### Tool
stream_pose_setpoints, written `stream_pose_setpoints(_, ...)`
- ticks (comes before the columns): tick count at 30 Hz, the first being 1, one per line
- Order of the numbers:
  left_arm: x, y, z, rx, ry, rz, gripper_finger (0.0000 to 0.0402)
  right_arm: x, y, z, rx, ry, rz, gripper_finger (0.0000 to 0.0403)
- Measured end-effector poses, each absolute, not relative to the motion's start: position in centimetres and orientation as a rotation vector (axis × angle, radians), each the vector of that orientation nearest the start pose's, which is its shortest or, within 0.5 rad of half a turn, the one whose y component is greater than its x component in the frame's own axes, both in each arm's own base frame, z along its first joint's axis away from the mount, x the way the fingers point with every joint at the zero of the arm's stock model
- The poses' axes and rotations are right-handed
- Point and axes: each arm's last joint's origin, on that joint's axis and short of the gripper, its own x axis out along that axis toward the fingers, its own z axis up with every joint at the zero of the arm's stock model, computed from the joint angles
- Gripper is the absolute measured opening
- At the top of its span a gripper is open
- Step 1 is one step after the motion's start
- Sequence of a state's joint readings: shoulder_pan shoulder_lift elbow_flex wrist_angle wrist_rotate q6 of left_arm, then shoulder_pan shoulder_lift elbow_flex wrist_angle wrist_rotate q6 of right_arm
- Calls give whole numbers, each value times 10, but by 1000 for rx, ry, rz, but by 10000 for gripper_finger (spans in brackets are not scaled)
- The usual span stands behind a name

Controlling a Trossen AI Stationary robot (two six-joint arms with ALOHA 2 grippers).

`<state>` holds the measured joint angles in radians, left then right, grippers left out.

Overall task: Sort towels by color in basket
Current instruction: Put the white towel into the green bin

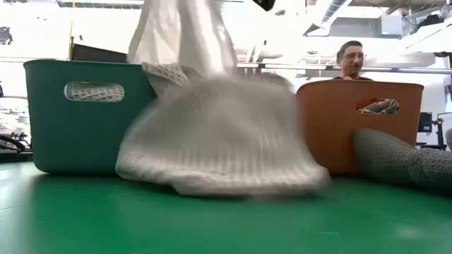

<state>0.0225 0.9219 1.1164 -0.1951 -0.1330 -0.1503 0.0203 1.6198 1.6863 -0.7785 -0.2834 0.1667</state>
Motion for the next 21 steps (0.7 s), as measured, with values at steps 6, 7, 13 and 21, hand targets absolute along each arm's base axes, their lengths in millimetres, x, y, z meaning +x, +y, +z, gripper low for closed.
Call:
stream_pose_setpoints(6,138,6,440,-143,-144,109,1,340,13,368,270,844,177,264)
stream_pose_setpoints(7,129,6,442,-153,-159,108,1,339,11,368,269,857,160,264)
stream_pose_setpoints(13,80,5,454,-215,-307,107,0,332,5,370,271,875,125,264)
stream_pose_setpoints(21,37,5,471,-190,-551,124,0,333,-1,370,268,867,112,264)
